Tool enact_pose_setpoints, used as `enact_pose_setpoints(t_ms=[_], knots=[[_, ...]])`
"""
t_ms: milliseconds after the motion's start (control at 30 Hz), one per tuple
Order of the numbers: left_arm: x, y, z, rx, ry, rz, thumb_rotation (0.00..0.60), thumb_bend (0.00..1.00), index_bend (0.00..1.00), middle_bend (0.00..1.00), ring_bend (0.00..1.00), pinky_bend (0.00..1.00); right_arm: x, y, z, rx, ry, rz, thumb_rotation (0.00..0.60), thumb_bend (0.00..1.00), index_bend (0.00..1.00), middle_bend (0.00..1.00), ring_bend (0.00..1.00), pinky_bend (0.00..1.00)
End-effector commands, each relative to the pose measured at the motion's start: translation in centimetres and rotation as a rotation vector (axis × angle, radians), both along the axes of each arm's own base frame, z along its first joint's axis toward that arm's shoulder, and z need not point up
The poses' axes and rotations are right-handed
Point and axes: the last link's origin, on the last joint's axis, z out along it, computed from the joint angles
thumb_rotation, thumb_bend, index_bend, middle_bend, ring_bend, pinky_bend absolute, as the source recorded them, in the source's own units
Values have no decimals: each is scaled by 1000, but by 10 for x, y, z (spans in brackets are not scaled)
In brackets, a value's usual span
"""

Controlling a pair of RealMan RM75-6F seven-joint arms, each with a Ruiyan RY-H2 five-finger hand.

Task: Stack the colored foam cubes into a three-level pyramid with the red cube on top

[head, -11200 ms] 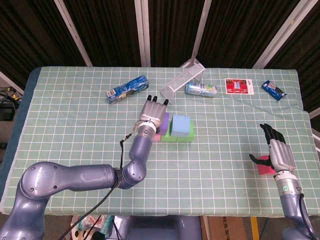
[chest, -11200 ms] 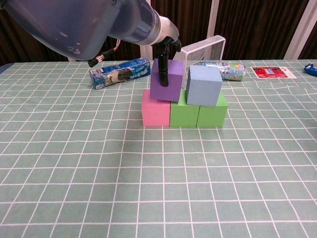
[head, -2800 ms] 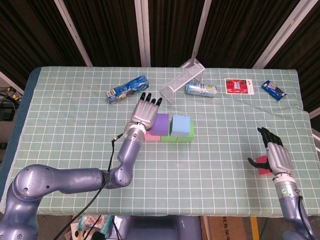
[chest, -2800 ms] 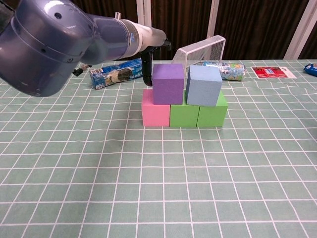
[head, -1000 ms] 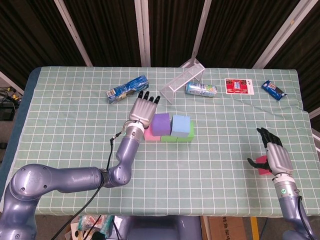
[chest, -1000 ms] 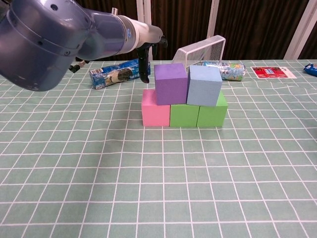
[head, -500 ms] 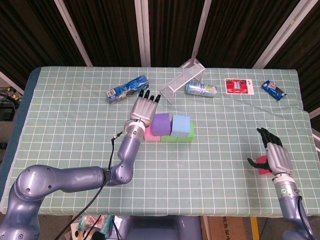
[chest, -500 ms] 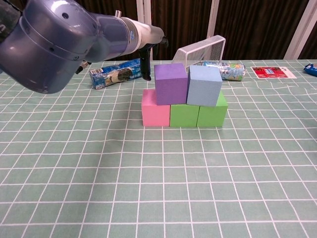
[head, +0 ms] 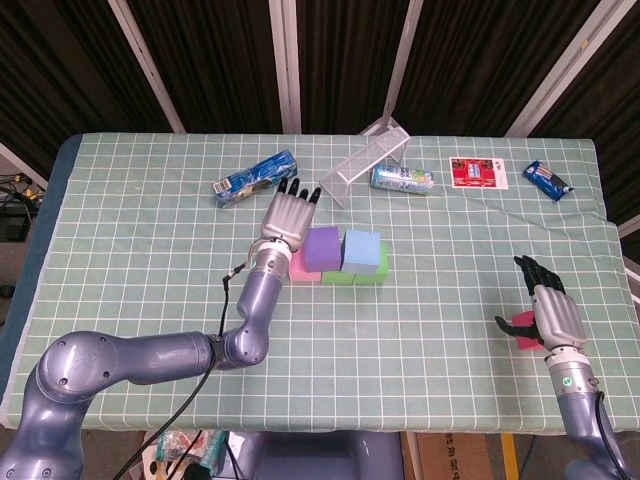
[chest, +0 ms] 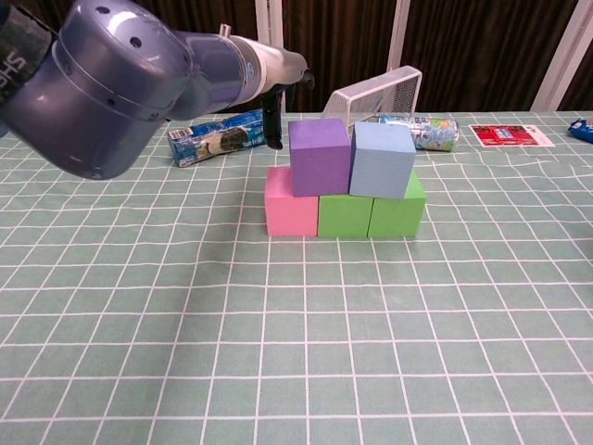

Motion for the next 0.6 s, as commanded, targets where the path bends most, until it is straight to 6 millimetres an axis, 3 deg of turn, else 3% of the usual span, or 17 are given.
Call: enact_pose_setpoints(t_ms=[33,600], knots=[[0,0,-1,4,2,-5,600,316,0,163,27,27,0,0,0,0,0,0,600,261,0,0,0,0],[2,1,-7,25,2,-27,600,315,0,166,27,27,0,-1,0,0,0,0,600,262,0,0,0,0]])
